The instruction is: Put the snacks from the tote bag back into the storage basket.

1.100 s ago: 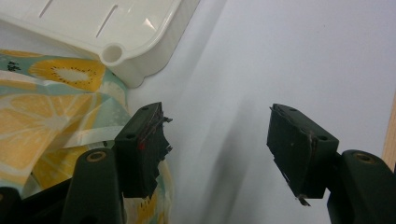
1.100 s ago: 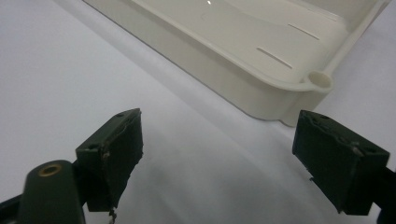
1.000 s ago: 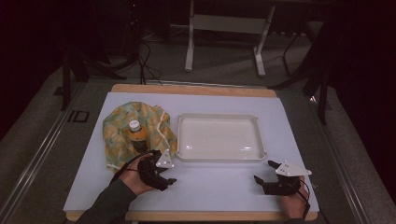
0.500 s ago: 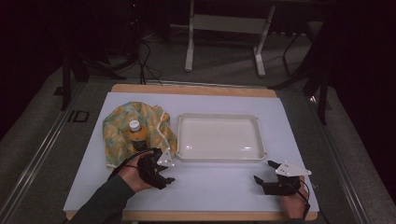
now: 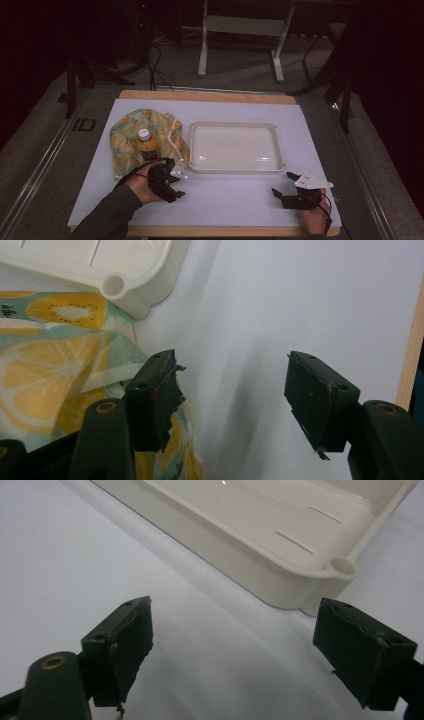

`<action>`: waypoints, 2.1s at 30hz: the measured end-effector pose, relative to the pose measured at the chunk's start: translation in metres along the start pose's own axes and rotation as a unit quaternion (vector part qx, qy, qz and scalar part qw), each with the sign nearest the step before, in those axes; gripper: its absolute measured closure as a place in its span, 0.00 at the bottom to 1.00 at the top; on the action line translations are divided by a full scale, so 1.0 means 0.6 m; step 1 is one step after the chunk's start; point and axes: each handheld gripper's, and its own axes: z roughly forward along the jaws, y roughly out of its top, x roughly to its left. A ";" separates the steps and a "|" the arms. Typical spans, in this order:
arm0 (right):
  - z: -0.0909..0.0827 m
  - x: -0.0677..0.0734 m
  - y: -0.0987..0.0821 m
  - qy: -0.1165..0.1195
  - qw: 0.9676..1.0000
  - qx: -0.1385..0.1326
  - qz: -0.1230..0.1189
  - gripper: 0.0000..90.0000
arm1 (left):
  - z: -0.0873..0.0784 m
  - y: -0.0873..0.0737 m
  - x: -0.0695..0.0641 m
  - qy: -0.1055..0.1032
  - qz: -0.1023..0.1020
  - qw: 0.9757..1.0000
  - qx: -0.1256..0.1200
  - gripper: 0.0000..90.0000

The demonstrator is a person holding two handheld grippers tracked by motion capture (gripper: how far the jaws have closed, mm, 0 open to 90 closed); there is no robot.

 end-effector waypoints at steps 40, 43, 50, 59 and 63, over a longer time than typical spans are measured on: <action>0.000 0.000 0.000 0.000 1.000 -0.001 -0.001 0.18 | -0.046 0.033 0.020 -0.018 0.050 0.996 0.072 0.45; 0.000 0.000 0.000 0.001 1.000 -0.001 -0.002 0.18 | -0.048 0.034 0.021 -0.017 0.052 0.996 0.071 0.44; 0.000 0.000 0.000 0.002 1.000 -0.001 -0.003 0.18 | -0.054 0.036 0.026 -0.015 0.060 0.995 0.082 0.44; 0.000 0.000 0.000 0.002 1.000 -0.001 -0.004 0.18 | -0.070 0.047 0.034 -0.006 0.069 0.993 0.091 0.44; 0.000 0.001 0.000 0.001 1.000 0.000 -0.004 0.18 | -0.080 0.053 0.040 -0.003 0.068 0.994 0.086 0.44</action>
